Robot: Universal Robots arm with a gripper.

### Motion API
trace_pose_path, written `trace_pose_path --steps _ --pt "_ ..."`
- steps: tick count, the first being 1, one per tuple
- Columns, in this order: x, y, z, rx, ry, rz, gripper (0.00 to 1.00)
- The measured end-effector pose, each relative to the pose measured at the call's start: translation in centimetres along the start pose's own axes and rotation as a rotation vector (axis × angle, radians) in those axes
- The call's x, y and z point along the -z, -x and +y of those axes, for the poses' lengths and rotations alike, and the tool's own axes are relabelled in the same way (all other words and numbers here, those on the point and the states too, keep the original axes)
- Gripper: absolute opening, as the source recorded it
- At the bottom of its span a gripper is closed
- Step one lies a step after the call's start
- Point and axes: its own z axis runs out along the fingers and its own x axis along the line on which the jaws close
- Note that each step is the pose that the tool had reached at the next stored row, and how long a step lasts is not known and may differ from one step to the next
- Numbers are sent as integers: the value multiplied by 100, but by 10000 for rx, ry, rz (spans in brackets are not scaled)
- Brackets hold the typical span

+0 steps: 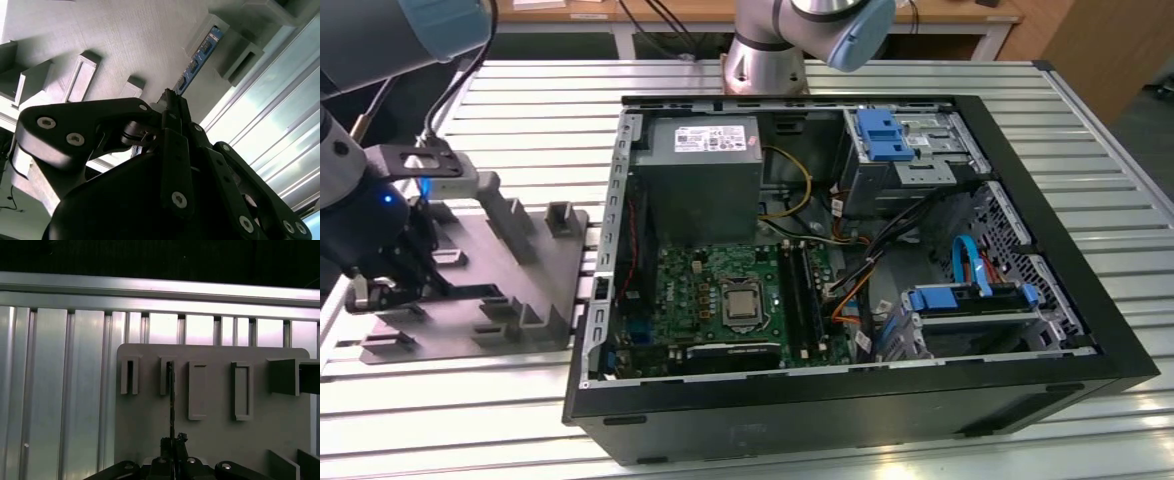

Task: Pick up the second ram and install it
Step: 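Pick up the second ram and move it above second insertion slot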

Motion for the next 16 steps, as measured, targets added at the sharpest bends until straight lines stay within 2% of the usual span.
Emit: trace_pose_path --steps 16 --pt "149 7 4 3 -2 -93 14"
